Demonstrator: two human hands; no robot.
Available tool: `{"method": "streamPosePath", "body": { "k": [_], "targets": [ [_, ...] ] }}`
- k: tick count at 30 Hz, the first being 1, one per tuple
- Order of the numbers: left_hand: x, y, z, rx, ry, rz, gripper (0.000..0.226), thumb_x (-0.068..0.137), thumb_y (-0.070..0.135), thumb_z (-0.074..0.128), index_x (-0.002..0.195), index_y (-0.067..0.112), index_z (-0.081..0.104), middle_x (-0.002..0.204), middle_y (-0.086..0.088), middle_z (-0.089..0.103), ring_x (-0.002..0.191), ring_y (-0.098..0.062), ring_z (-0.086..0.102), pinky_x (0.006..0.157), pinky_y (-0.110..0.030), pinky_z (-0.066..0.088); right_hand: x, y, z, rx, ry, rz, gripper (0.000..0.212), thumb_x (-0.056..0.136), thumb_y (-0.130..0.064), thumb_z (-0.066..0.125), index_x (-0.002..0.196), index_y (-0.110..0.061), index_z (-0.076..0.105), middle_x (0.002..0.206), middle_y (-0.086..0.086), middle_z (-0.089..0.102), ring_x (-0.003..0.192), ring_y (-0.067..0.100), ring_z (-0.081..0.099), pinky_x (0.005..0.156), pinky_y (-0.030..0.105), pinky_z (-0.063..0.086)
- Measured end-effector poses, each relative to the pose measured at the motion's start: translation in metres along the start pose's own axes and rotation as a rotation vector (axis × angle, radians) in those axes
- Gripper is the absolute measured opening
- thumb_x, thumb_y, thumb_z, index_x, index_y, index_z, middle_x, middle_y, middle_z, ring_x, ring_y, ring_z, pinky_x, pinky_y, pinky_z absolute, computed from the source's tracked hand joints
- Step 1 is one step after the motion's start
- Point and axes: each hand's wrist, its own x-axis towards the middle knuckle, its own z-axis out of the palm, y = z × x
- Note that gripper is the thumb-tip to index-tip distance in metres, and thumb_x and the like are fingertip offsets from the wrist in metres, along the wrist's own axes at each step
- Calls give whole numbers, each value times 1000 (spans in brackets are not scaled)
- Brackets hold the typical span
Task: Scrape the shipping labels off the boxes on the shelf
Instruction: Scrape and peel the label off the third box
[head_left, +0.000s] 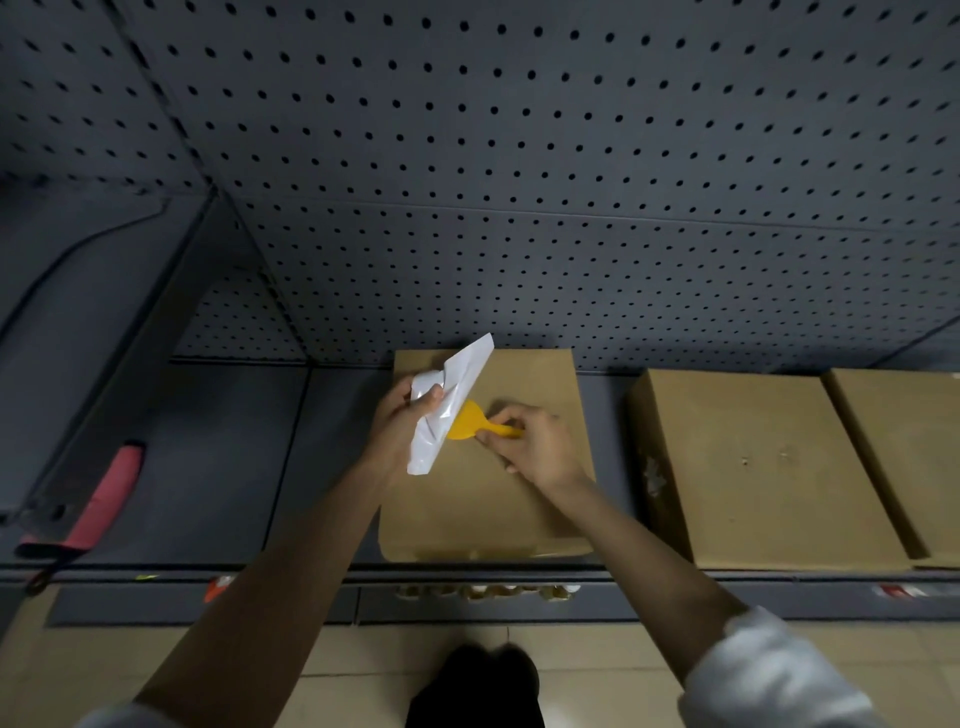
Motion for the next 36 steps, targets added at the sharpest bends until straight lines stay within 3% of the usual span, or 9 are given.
{"method": "streamPosePath", "body": {
  "k": [3,8,15,22,25,30,32,36],
  "targets": [
    [-2,1,-2,-59,43,2,13,84,24,66,97,22,66,99,-1,67,102,-22,60,91,-35,46,-6,14,-11,-7,8,9,17,79,-36,73,89,-22,69,71,1,71,48,11,64,51,17,53],
    [-3,5,-9,-41,87,11,8,84,26,67,91,27,68,102,-3,67,102,-23,60,98,-47,45,-11,17,-19,-45,10,-10,16,79,-36,72,88,-24,68,66,-1,69,45,5,60,48,10,45],
    [-6,3,-11,-74,98,-19,11,88,26,61,99,26,65,106,-1,66,104,-24,60,88,-38,47,-15,24,-23,-148,8,-30,17,78,-42,71,88,-28,67,67,-9,65,65,13,65,66,30,53],
    [-7,3,-7,-74,97,7,13,89,23,60,100,19,65,99,1,66,96,-17,60,78,-27,47,-9,0,-9,-193,0,-81,23,80,-40,70,93,-21,68,72,-5,60,66,12,53,58,26,36],
    [-6,3,-11,-70,102,-6,7,88,25,61,92,25,67,100,-1,67,97,-20,61,84,-34,47,-3,-13,5,-166,-26,-92,24,81,-39,69,93,-18,67,77,-2,64,67,11,51,59,25,36],
    [-5,1,-14,-107,87,-8,12,88,25,61,99,24,67,110,-6,67,106,-25,61,94,-42,46,-7,3,-8,-170,-15,-68,23,78,-39,72,91,-20,69,73,-8,59,66,9,50,53,18,33],
    [-6,1,-14,-115,93,-14,11,88,24,61,97,25,67,110,-7,67,107,-26,60,95,-44,46,-5,-3,-3,-186,-15,-89,23,79,-40,71,92,-21,69,72,-8,59,66,11,51,56,22,34],
    [-4,4,-17,-168,112,-14,14,91,21,56,103,20,64,101,-2,67,95,-21,61,81,-32,51,-1,-14,11,-178,-21,-102,25,79,-42,70,92,-21,67,74,-7,59,67,11,51,62,25,36]
  ]
}}
